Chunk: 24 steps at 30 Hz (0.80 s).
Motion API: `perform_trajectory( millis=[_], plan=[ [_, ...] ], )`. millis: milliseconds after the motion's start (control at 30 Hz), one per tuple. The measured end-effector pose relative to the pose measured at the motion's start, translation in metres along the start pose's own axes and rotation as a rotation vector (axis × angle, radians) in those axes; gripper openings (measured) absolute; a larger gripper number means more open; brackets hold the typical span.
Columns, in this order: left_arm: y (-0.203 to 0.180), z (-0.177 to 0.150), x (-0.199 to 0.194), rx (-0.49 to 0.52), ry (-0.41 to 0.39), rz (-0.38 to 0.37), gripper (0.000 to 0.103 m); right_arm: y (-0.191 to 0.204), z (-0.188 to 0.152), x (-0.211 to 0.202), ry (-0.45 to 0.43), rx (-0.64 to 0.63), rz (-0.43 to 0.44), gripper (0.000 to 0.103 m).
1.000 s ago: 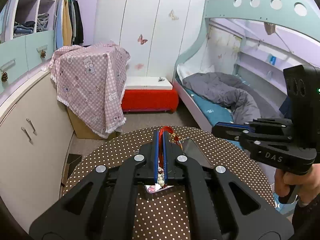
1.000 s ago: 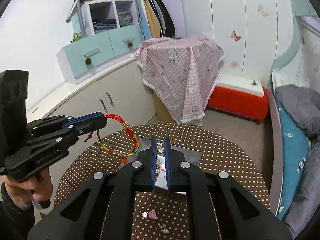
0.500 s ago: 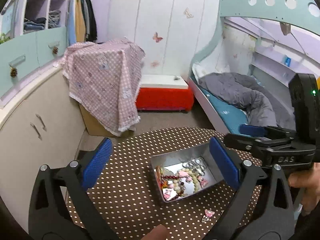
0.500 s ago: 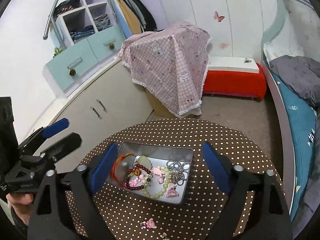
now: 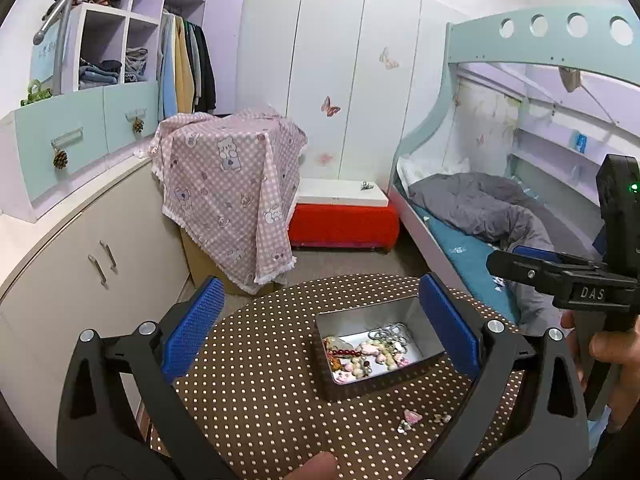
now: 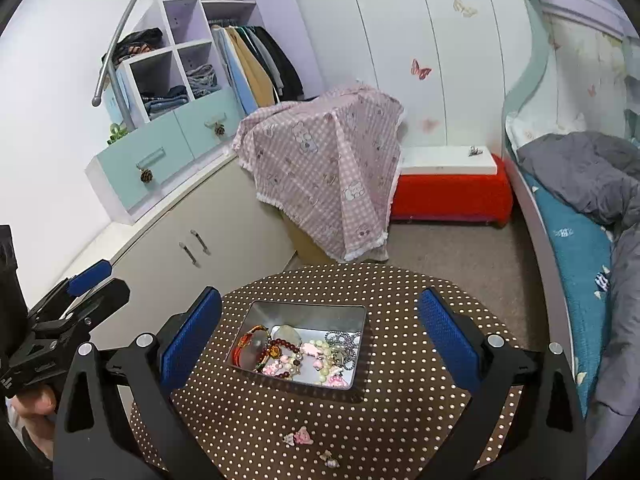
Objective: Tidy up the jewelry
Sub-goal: 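Withdraw both tools from the box toward the last small charms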
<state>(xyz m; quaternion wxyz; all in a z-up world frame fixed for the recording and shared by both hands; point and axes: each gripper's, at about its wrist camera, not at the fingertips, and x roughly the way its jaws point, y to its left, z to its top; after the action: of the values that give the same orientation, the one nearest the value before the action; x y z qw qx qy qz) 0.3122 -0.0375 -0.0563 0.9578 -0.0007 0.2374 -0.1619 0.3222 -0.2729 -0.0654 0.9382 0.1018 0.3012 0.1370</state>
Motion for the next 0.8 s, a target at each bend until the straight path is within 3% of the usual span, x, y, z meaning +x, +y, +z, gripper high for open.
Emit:
perform_trajectory(
  millis=[467, 800],
  plan=[
    [-0.02, -0.04, -0.035, 0.02, -0.025, -0.037, 0.096, -0.003, -0.045, -0.051, -0.034, -0.016, -0.088, 0.095],
    [-0.022, -0.079, -0.027, 0.03, 0.056, -0.064, 0.096, -0.006, -0.093, -0.052, 0.035, -0.007, -0.135, 0.095]
  ],
)
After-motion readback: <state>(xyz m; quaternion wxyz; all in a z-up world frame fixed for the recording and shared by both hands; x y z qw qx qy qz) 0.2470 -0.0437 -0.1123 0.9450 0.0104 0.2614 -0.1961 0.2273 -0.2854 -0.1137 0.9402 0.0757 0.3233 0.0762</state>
